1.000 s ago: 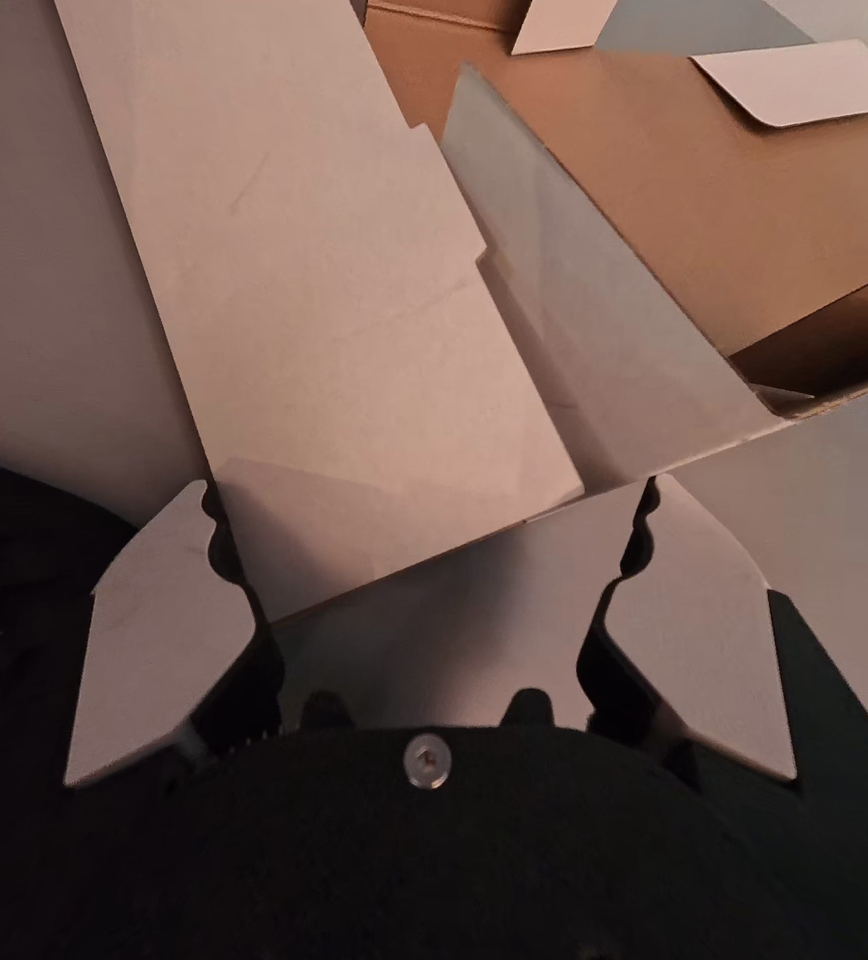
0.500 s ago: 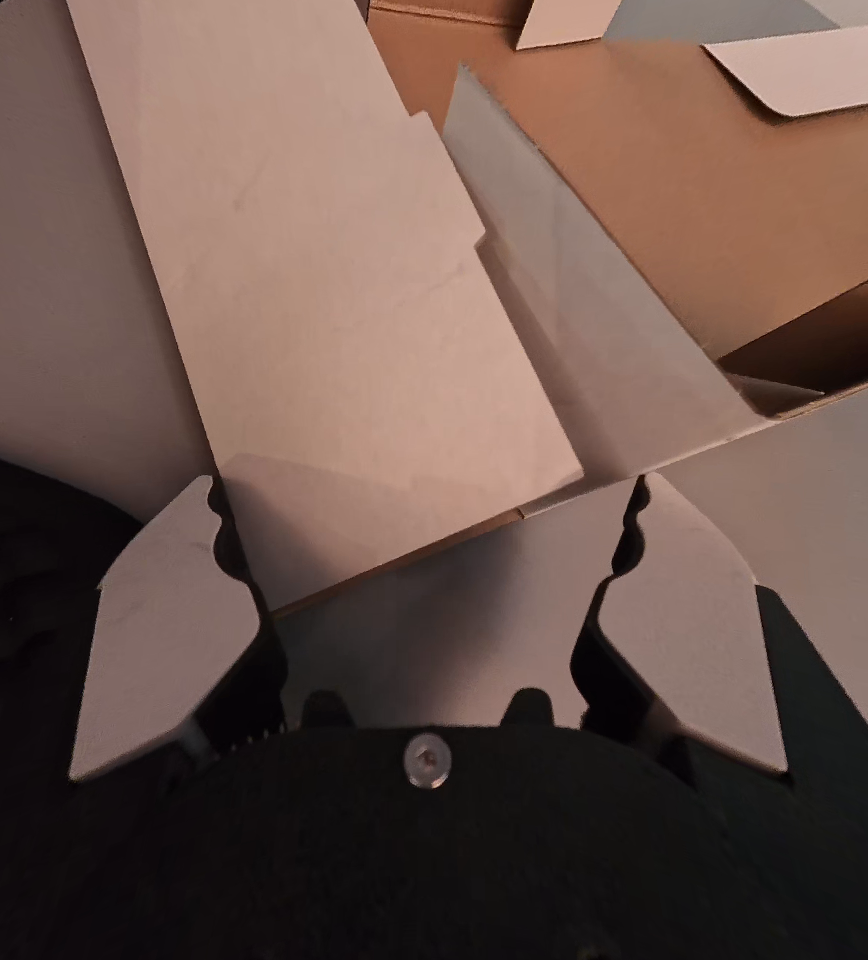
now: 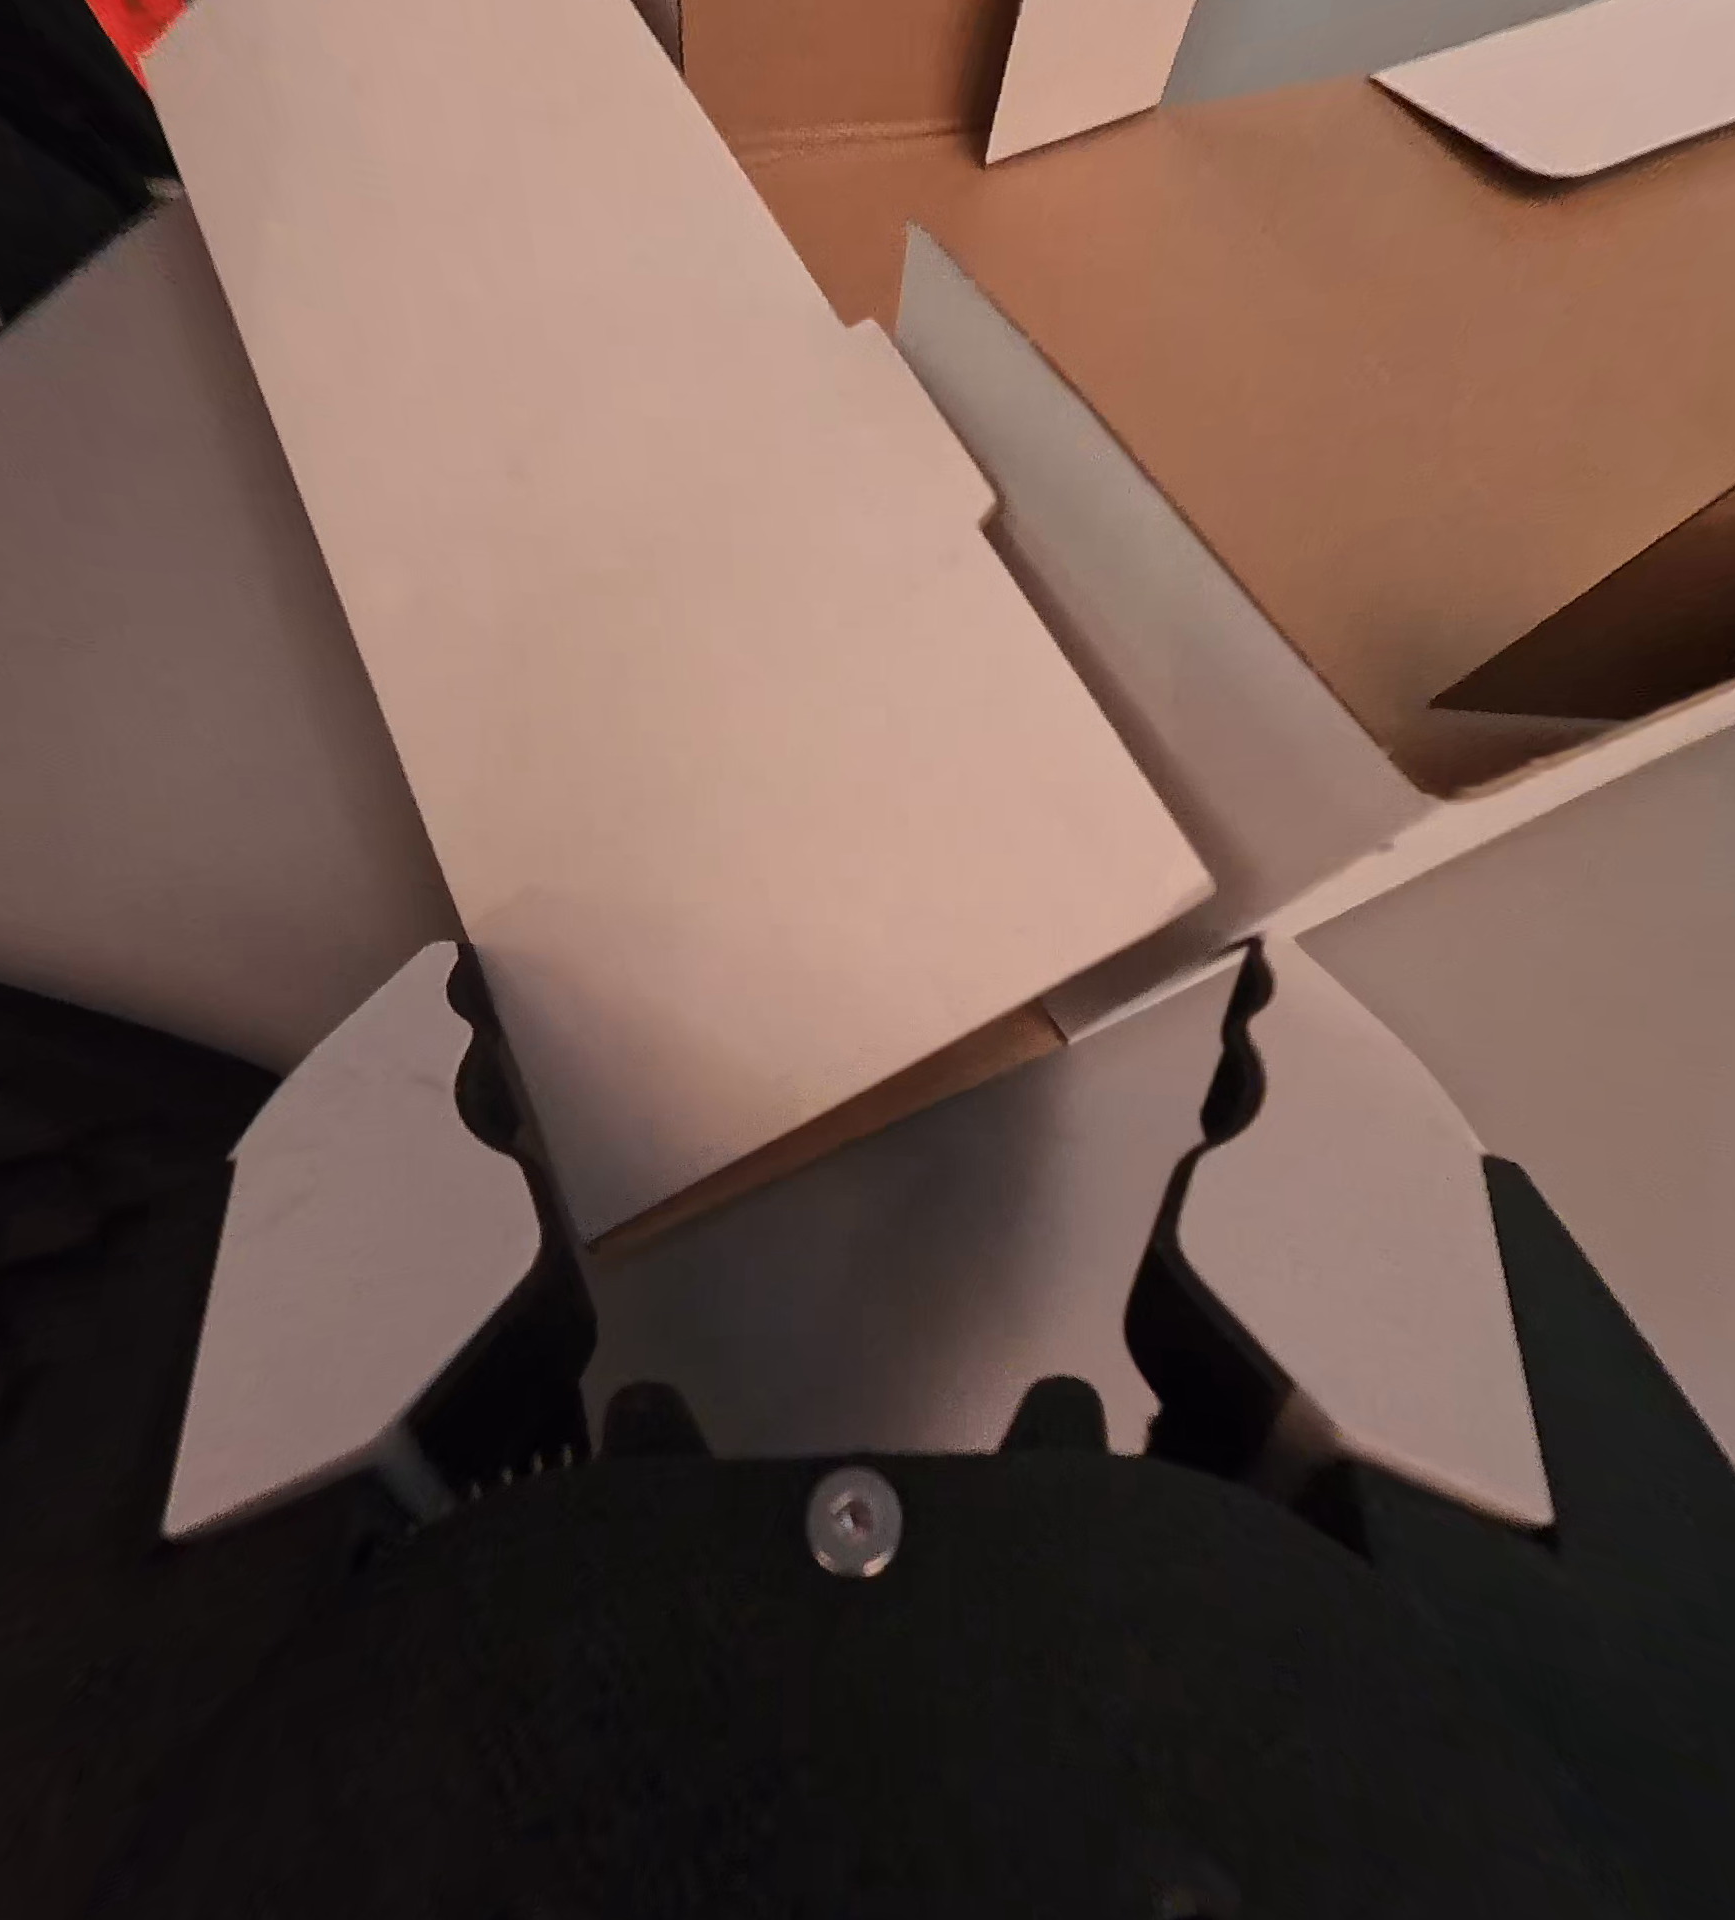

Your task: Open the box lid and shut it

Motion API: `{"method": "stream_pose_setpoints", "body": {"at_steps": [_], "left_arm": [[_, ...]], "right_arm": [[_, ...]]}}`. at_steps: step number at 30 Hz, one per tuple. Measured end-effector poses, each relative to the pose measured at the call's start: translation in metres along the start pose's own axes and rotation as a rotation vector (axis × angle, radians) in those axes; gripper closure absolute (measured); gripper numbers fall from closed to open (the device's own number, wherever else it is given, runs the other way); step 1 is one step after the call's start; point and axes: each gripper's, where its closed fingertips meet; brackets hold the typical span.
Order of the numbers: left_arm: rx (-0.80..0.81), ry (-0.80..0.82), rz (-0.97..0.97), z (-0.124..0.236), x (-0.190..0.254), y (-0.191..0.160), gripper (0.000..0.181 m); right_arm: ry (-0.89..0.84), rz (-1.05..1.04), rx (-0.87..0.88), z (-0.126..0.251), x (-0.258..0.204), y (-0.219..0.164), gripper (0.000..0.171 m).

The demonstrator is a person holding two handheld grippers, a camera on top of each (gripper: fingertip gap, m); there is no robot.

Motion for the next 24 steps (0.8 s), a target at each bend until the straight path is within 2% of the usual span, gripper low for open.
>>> {"method": "stream_pose_setpoints", "body": {"at_steps": [3,5,8,12,14,17,21,24], "left_arm": [[0.017,-0.004,0.013,-0.002,0.002,-0.002,0.064],[0.05,-0.047,0.085,-0.001,0.004,0.0,0.071],[0.114,-0.077,0.169,0.0,0.003,0.005,0.075],[0.138,-0.055,0.166,-0.002,0.003,0.004,0.075],[0.119,-0.019,0.114,-0.006,0.004,0.002,0.071],[0.047,0.026,0.051,-0.015,0.01,-0.001,0.036],[0.016,0.087,0.055,-0.015,0.0,0.0,0.041],[0.011,0.089,0.098,-0.02,-0.001,0.0,0.038]], "right_arm": [[0.008,-0.023,0.003,0.001,0.001,0.002,0.043],[0.049,-0.092,0.055,0.006,0.003,0.008,0.051],[0.062,-0.132,0.111,0.01,0.007,0.012,0.054],[0.06,-0.134,0.127,0.01,0.009,0.013,0.054],[0.063,-0.138,0.127,0.008,0.009,0.012,0.055],[0.061,-0.161,0.133,0.005,0.009,0.014,0.057],[0.061,-0.178,0.154,0.005,0.011,0.017,0.057],[0.051,-0.185,0.17,0.005,0.013,0.019,0.057]]}}
Point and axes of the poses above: each gripper's, where its closed fingertips meet, z back along the fingers, y out of its top, x = y × z across the jaws, and after that the axes turned 4 degrees about -z, right-handed
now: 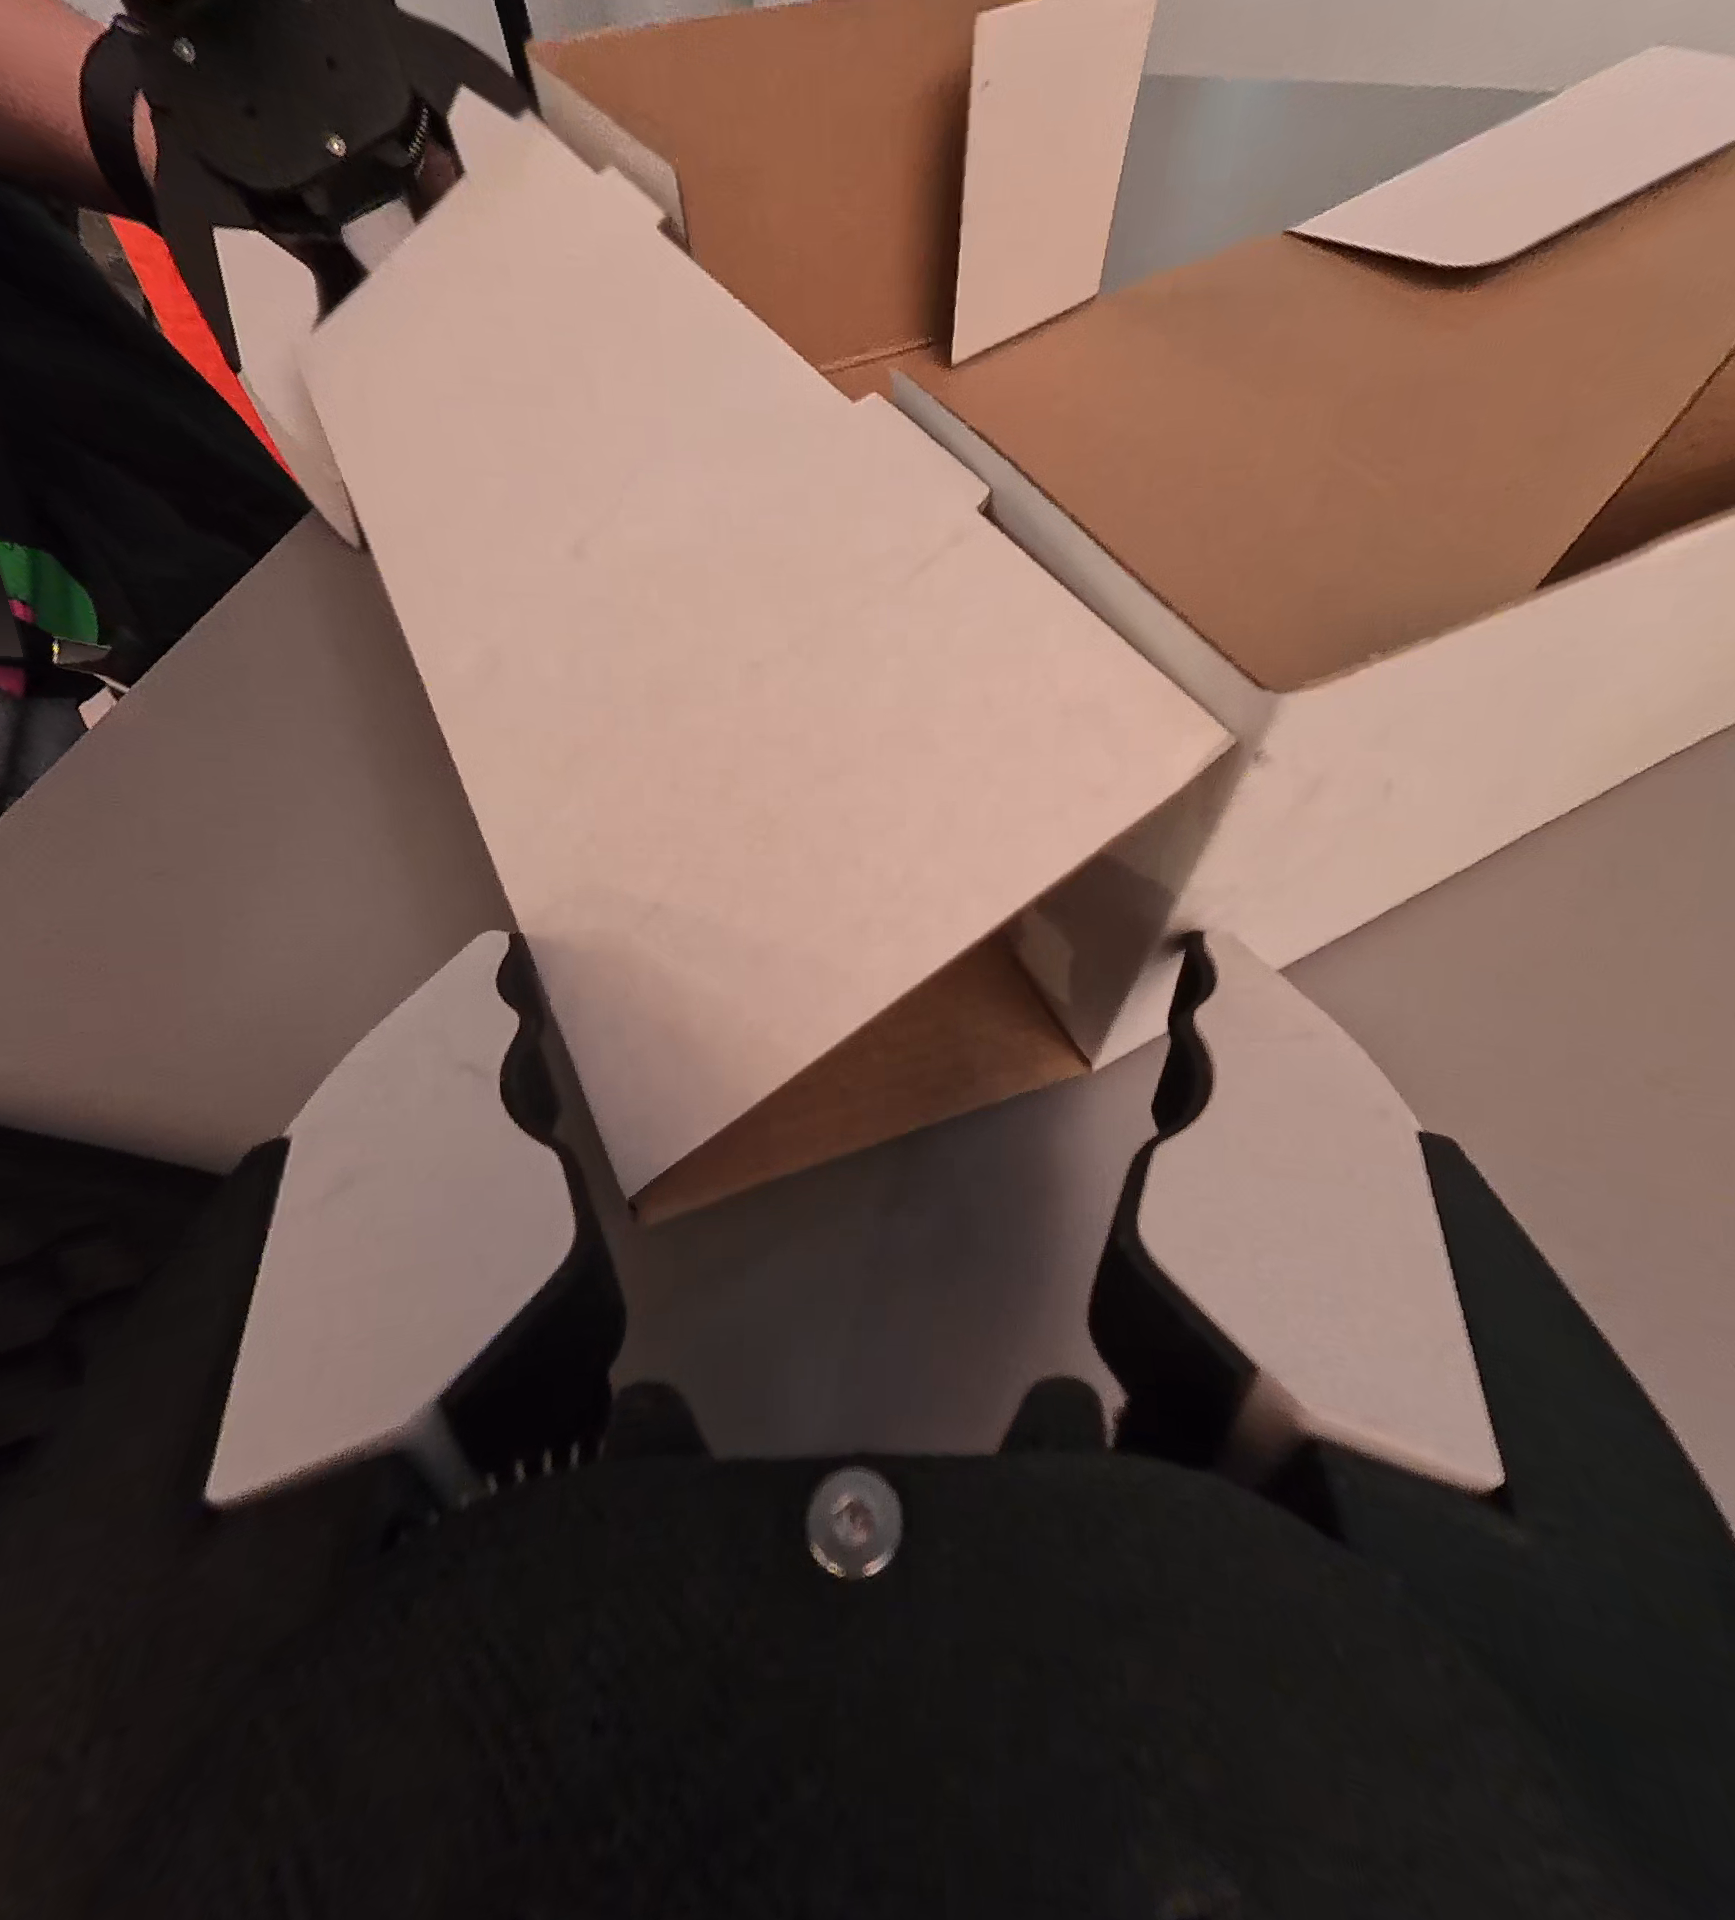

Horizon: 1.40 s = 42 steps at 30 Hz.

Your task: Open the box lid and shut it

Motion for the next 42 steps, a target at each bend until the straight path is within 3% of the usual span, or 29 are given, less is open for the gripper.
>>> {"method": "stream_pose_setpoints", "body": {"at_steps": [12,21,29,38,42], "left_arm": [[0.038,0.018,0.122,-0.003,-0.01,0.005,0.047],[0.145,0.092,0.212,0.003,-0.019,0.017,0.048],[0.023,0.24,0.18,-0.007,-0.033,0.009,0.043],[0.003,0.312,0.201,-0.003,-0.047,0.005,0.059],[0.011,0.322,0.222,-0.003,-0.05,0.004,0.062]], "right_arm": [[-0.113,0.088,-0.081,-0.011,0.005,-0.01,0.052],[-0.087,0.019,0.011,-0.008,0.005,0.004,0.052],[-0.089,0.049,0.042,-0.017,0.004,0.011,0.053],[-0.123,0.013,0.046,-0.023,0.006,0.018,0.054],[-0.147,0.038,-0.03,-0.027,0.003,0.009,0.055]]}}
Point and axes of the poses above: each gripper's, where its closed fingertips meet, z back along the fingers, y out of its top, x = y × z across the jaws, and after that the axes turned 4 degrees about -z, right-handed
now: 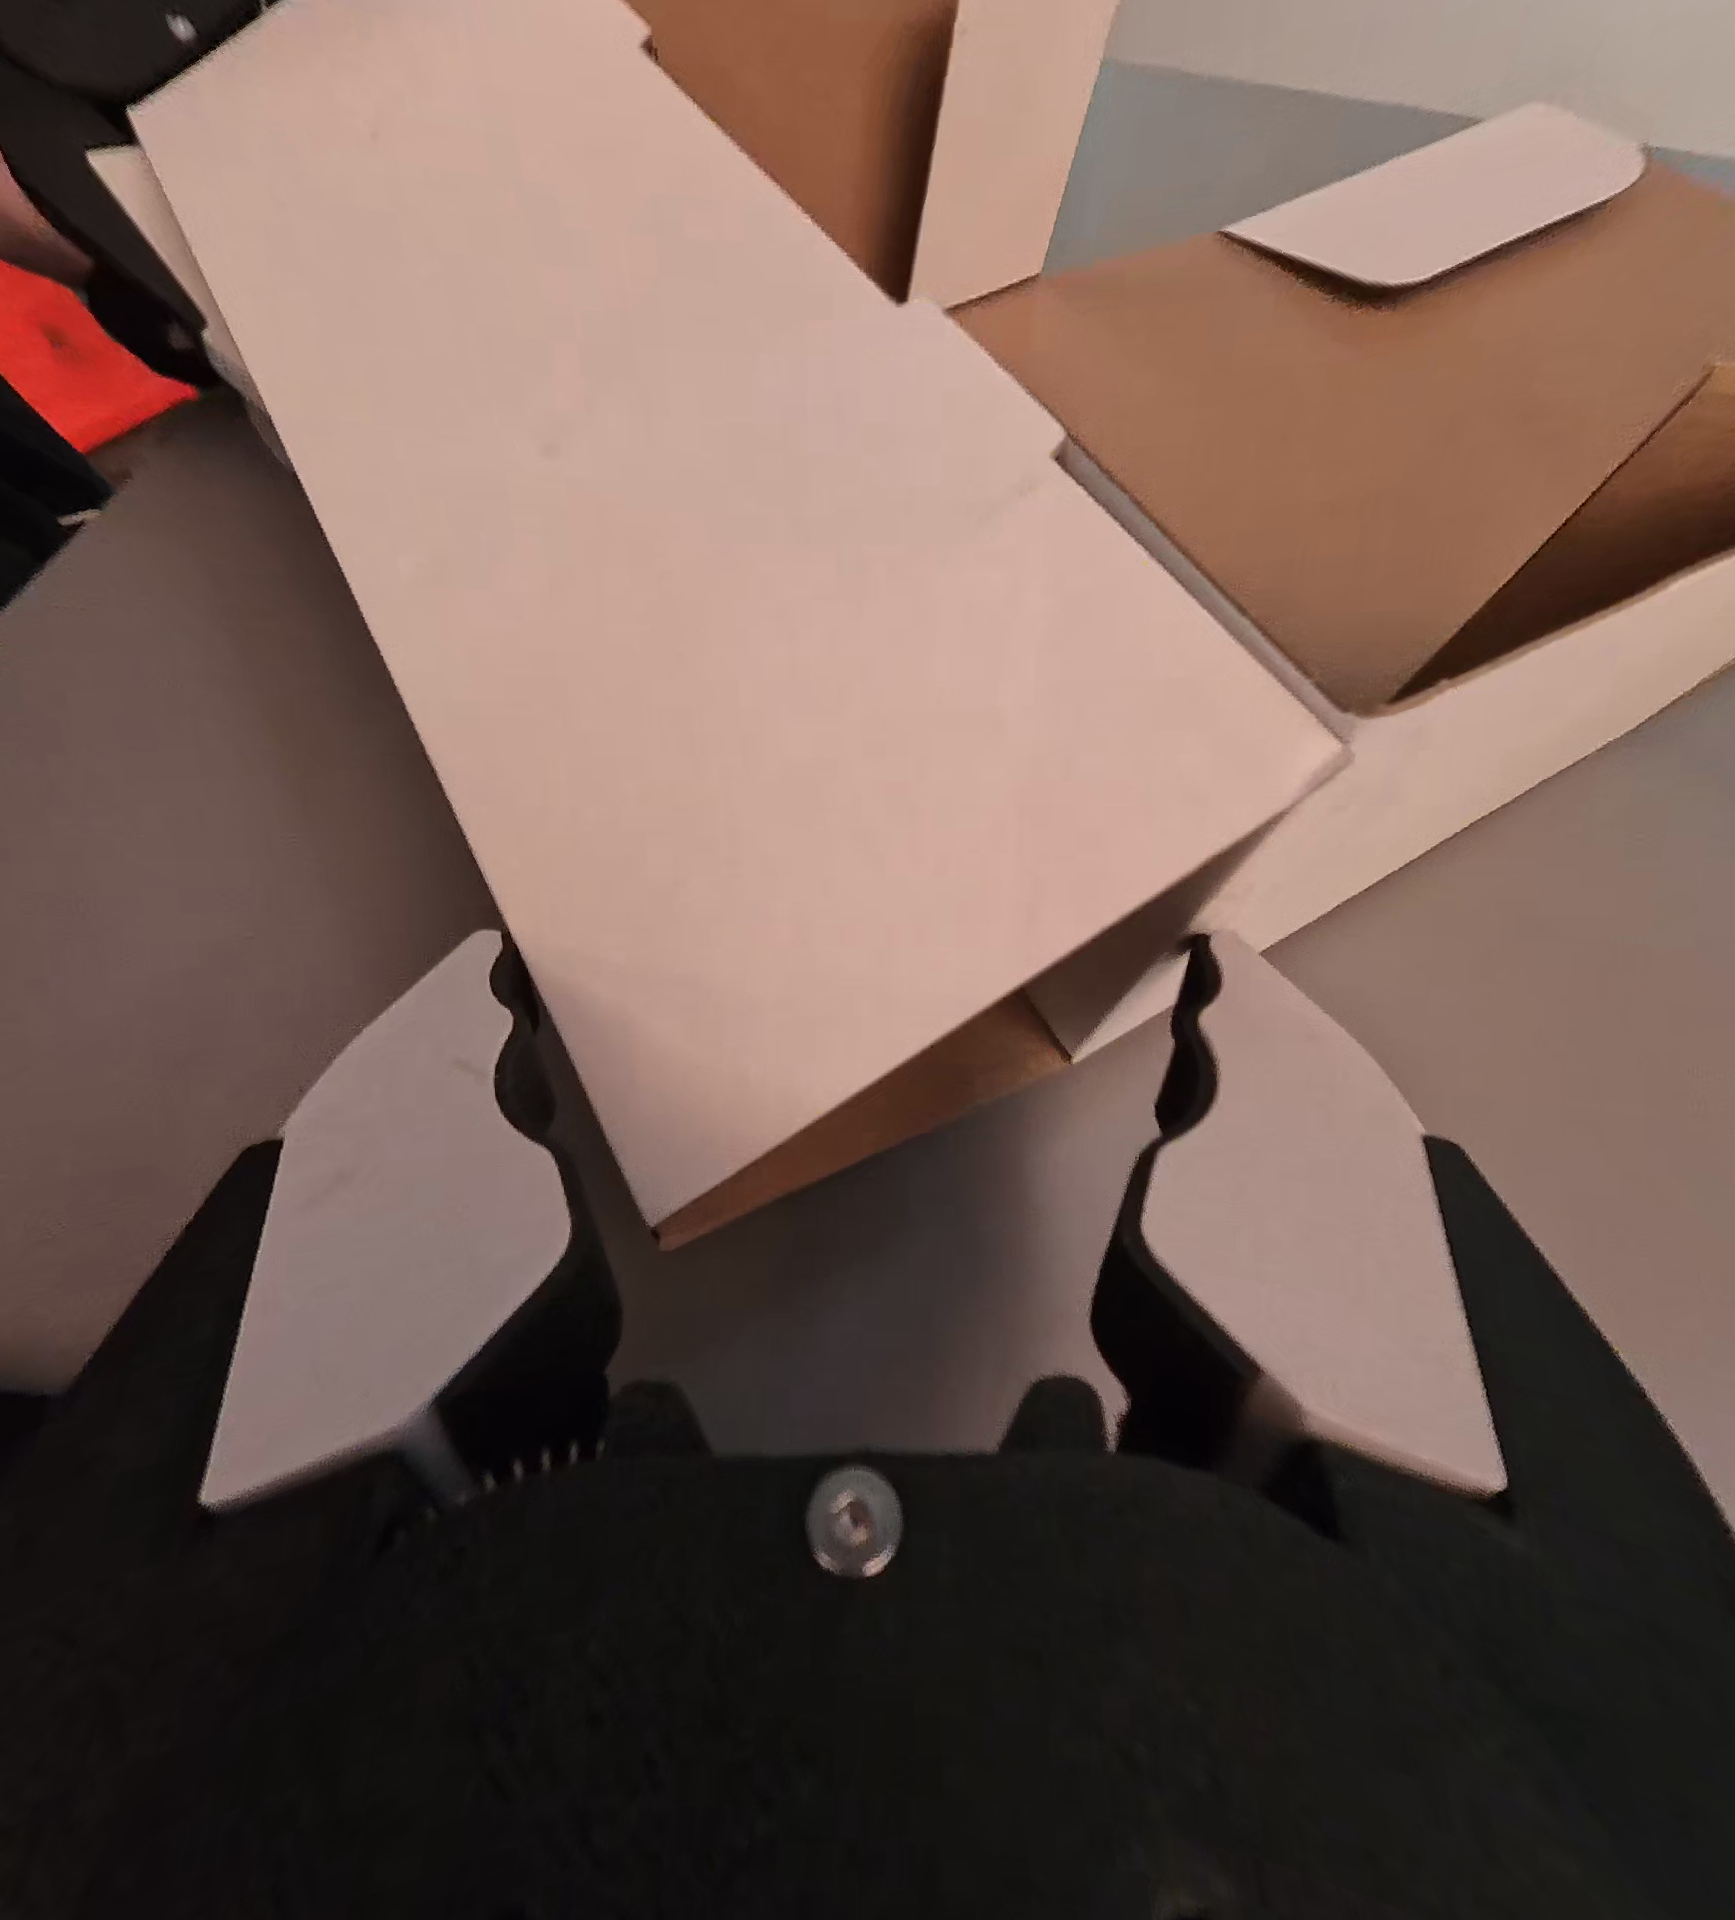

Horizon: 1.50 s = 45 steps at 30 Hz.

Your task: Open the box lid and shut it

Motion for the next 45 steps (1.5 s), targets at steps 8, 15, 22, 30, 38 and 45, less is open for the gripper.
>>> {"method": "stream_pose_setpoints", "body": {"at_steps": [8,15,22,30,38,45], "left_arm": [[0.019,-0.027,0.261,0.001,-0.021,-0.003,0.095],[-0.012,0.023,0.188,-0.002,-0.019,-0.004,0.106],[-0.014,0.065,0.193,-0.003,-0.023,-0.004,0.111],[-0.022,0.059,0.072,-0.004,-0.015,-0.001,0.088],[0.104,-0.053,0.205,0.008,-0.018,0.019,0.078],[0.17,0.014,0.126,0.01,-0.032,0.043,0.075]], "right_arm": [[-0.044,-0.028,0.152,0.011,0.007,0.015,0.113],[-0.119,-0.127,0.135,0.007,0.022,0.011,0.109],[-0.11,-0.336,0.234,0.01,0.031,0.022,0.122],[-0.111,-0.35,0.254,0.011,0.034,0.026,0.121],[-0.095,-0.262,0.248,0.012,0.03,0.027,0.115],[-0.11,-0.249,0.293,0.017,0.035,0.034,0.111]]}}
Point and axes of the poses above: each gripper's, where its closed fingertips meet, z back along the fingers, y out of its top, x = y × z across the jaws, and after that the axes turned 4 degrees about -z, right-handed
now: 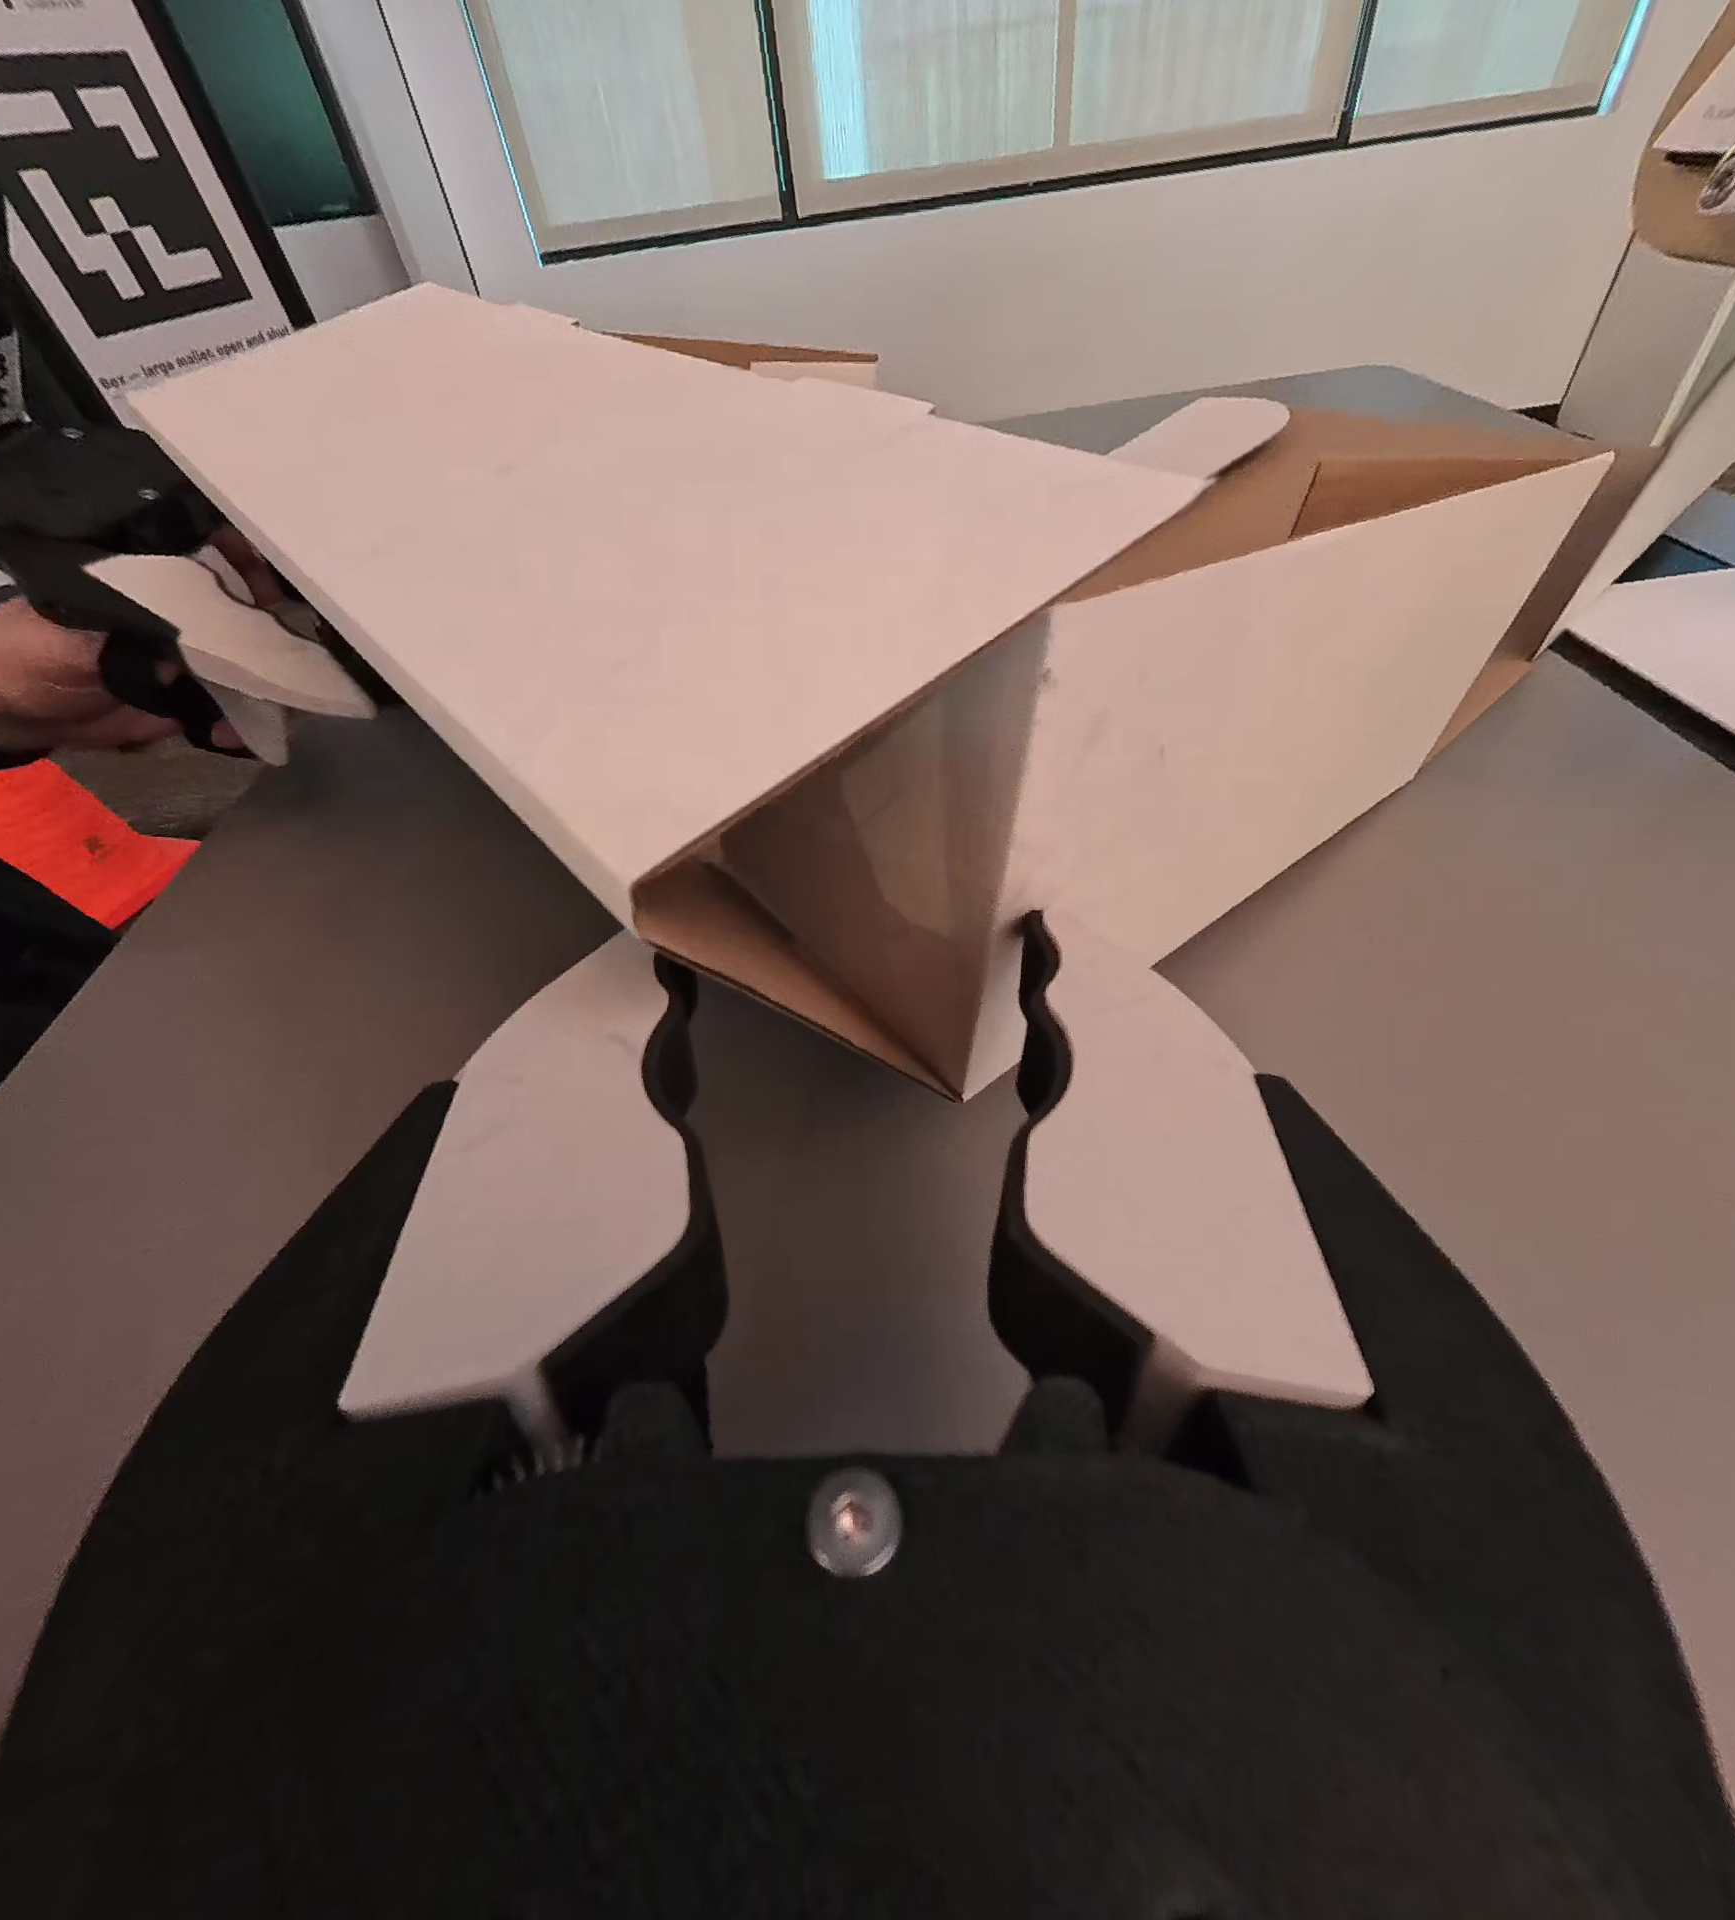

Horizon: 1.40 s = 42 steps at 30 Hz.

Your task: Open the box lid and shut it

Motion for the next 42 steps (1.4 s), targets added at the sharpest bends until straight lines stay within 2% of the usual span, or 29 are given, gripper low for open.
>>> {"method": "stream_pose_setpoints", "body": {"at_steps": [2,5,9,11,13,17,23,27,32,35,38,42], "left_arm": [[0.027,0.005,-0.013,0.001,-0.005,0.001,0.086],[0.112,-0.011,0.015,0.003,-0.006,0.008,0.086],[0.257,-0.074,0.073,0.007,-0.002,0.026,0.067],[0.323,-0.068,0.096,0.009,-0.006,0.035,0.067],[0.339,-0.072,0.115,0.009,-0.009,0.039,0.073],[0.316,-0.102,0.193,0.009,-0.013,0.039,0.072],[0.406,-0.112,0.315,0.01,-0.02,0.043,0.077],[0.362,0.022,0.213,0.001,-0.028,0.035,0.077],[0.359,0.076,0.071,0.002,-0.028,0.039,0.07],[0.371,0.097,-0.009,0.005,-0.027,0.041,0.087],[0.393,0.075,0.001,0.006,-0.022,0.039,0.108],[0.413,0.086,0.03,0.006,-0.022,0.041,0.109]], "right_arm": [[0.006,-0.002,0.008,0.0,0.0,0.001,0.11],[0.005,0.016,0.014,0.0,0.0,0.003,0.109],[0.007,0.036,0.021,0.0,0.0,0.006,0.106],[0.008,0.031,0.023,0.0,0.0,0.008,0.106],[0.006,0.027,0.021,-0.001,0.001,0.008,0.106],[0.01,0.031,0.005,-0.003,0.0,0.006,0.105],[0.058,0.043,-0.018,-0.007,-0.01,0.006,0.083],[0.094,0.025,-0.025,-0.014,-0.02,0.004,0.074],[0.082,-0.083,0.008,-0.017,-0.016,0.011,0.076],[0.06,-0.126,0.052,-0.014,-0.009,0.02,0.076],[0.005,-0.141,0.063,-0.01,0.002,0.022,0.076],[0.007,-0.131,0.064,-0.01,0.001,0.023,0.076]]}}
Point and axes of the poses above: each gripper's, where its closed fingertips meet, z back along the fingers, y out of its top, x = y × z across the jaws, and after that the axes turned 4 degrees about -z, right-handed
